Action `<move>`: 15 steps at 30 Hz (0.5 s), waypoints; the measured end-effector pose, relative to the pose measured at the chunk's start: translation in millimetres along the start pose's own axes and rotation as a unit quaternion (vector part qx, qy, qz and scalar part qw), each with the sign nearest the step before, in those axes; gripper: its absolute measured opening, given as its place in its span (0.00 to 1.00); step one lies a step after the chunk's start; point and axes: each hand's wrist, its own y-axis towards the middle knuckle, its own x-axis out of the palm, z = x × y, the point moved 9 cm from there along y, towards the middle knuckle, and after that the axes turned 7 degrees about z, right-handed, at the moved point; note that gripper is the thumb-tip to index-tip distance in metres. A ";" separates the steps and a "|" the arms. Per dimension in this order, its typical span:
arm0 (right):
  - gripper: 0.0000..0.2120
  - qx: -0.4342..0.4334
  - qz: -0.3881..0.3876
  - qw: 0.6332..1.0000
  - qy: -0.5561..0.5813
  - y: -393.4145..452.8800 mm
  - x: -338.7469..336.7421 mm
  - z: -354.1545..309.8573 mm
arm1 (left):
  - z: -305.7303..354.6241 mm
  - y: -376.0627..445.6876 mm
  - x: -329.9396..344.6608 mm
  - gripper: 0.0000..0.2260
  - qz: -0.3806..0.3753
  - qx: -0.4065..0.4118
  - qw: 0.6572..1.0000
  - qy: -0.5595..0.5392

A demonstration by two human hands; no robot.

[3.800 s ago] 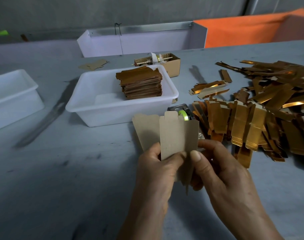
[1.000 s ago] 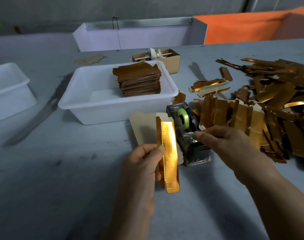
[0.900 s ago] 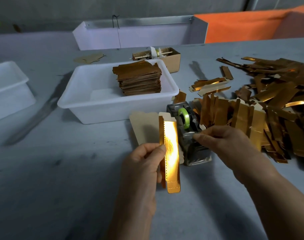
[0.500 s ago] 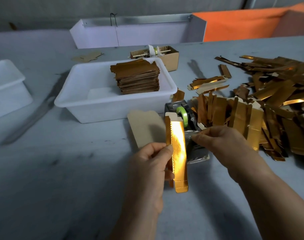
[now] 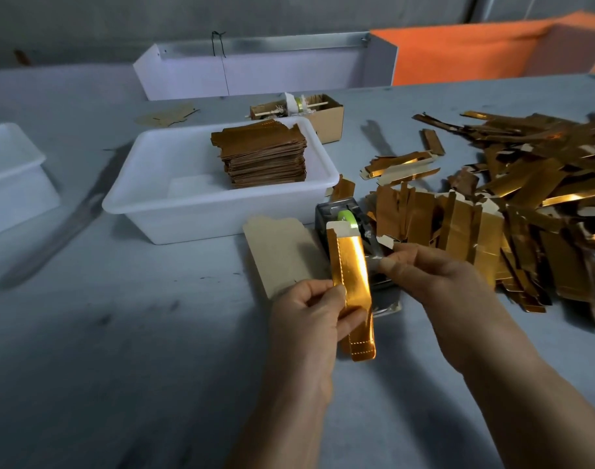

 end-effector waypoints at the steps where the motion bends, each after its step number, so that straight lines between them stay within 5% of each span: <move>1: 0.08 -0.022 0.025 0.999 -0.043 -1.7 -3.4 -2.3 | 0.6 0.7 -1.6 0.03 0.001 0.002 1.000 -0.005; 7: 0.08 -0.112 0.081 0.971 -0.195 -12.2 -7.0 -10.9 | 7.8 5.1 -10.1 0.03 -0.002 0.045 0.998 0.037; 15: 0.10 -0.154 0.096 0.965 -0.188 -24.6 -2.0 -12.4 | 14.3 0.1 9.0 0.05 -0.037 0.094 0.991 0.090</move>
